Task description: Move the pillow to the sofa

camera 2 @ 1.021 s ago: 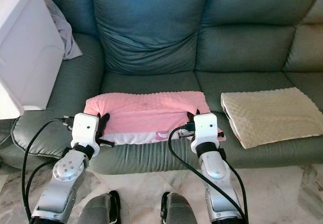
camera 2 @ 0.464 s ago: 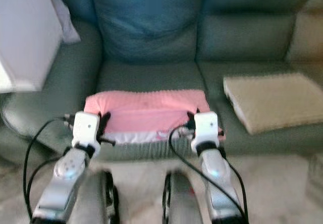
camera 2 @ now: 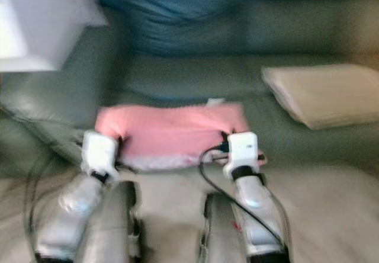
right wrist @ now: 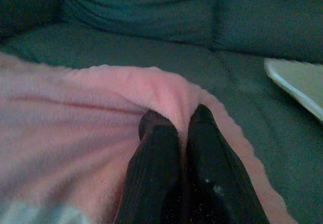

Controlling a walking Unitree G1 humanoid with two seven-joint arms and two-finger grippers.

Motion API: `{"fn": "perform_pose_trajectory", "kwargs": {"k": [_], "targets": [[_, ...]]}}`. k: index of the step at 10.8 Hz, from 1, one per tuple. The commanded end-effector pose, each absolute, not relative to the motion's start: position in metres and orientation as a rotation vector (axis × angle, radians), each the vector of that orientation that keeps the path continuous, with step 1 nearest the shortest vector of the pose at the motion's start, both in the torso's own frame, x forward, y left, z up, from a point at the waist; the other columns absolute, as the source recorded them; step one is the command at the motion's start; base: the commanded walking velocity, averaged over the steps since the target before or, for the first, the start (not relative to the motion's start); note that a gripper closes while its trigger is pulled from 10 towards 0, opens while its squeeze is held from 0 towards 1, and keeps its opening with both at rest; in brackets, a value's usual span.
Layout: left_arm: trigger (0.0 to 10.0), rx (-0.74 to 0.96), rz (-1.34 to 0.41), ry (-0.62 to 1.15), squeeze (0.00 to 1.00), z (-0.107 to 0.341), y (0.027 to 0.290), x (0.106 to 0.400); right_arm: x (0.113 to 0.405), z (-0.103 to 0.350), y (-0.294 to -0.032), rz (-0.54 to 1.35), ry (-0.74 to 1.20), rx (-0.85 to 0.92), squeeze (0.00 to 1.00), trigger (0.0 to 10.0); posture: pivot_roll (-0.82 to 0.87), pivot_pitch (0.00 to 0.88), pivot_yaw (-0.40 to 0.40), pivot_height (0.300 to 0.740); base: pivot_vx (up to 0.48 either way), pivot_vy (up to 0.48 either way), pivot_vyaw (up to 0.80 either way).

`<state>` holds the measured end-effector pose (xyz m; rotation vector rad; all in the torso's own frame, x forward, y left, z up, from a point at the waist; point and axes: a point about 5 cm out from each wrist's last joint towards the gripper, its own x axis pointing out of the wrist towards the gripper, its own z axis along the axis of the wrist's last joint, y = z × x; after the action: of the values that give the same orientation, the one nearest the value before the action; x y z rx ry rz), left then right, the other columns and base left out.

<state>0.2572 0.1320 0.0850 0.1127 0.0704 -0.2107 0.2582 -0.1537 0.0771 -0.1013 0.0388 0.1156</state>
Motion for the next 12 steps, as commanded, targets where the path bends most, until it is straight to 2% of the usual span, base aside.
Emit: {"fn": "perform_pose_trajectory", "kwargs": {"k": [1, 2, 11, 12], "targets": [[10.0, 0.096, -0.228, 0.043, 0.0, 0.09, 0.127, 0.257, 0.261, 0.084, -0.159, 0.098, 0.004, -0.107, 0.0, 10.0, -0.05, 0.165, -0.036, 0.598, 0.0, 0.0, 0.0], [10.0, 0.085, -0.238, 0.033, 0.0, 0.092, 0.125, 0.257, 0.262, 0.085, -0.159, 0.101, -0.003, -0.111, 0.0, 10.0, -0.05, 0.162, -0.038, 0.598, 0.0, 0.0, 0.0], [10.0, 0.076, -0.246, 0.025, 0.0, 0.094, 0.121, 0.26, 0.271, 0.1, -0.158, 0.129, -0.062, -0.109, 0.0, 10.0, -0.05, 0.163, -0.034, 0.598, 0.327, 0.0, 0.0], [10.0, 0.092, -0.22, 0.033, 0.0, 0.092, 0.122, 0.261, 0.273, 0.102, -0.157, 0.136, -0.066, -0.102, 0.0, 10.0, -0.05, 0.163, -0.035, 0.598, 0.0, 0.0, 0.0]]}}
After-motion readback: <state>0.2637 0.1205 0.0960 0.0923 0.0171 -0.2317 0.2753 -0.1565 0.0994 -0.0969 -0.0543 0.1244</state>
